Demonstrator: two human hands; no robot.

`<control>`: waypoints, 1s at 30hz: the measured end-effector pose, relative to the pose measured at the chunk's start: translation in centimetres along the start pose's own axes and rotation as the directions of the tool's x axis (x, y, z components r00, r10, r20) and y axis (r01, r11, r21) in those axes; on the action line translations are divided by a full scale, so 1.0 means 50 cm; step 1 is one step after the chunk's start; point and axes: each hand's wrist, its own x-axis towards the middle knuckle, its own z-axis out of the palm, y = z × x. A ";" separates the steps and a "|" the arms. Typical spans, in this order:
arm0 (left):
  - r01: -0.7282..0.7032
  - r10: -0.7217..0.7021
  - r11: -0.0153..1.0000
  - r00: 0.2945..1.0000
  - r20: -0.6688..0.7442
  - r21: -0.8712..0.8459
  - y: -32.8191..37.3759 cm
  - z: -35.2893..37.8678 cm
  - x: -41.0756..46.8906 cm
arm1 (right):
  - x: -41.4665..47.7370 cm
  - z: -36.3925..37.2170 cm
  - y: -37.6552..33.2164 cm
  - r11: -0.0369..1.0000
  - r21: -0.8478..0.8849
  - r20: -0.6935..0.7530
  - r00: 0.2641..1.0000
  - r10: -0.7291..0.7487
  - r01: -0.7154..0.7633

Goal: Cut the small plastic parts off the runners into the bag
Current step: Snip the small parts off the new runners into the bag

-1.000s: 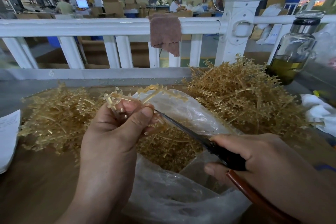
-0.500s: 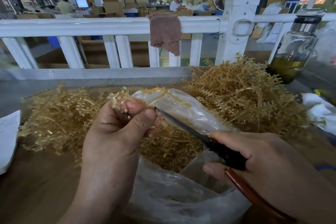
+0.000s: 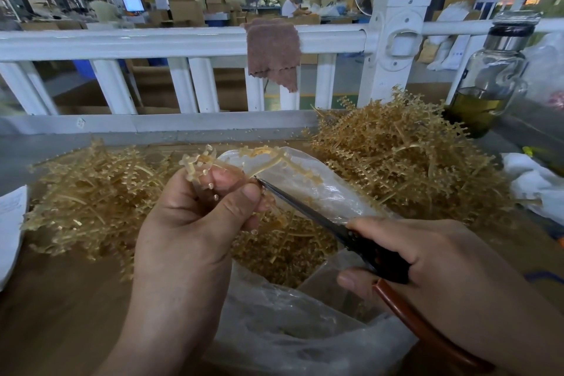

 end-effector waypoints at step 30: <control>0.026 -0.027 0.999 0.999 -0.019 -0.034 -0.004 0.003 -0.002 | 0.002 0.004 0.006 0.999 0.032 0.008 0.999 -0.036 0.035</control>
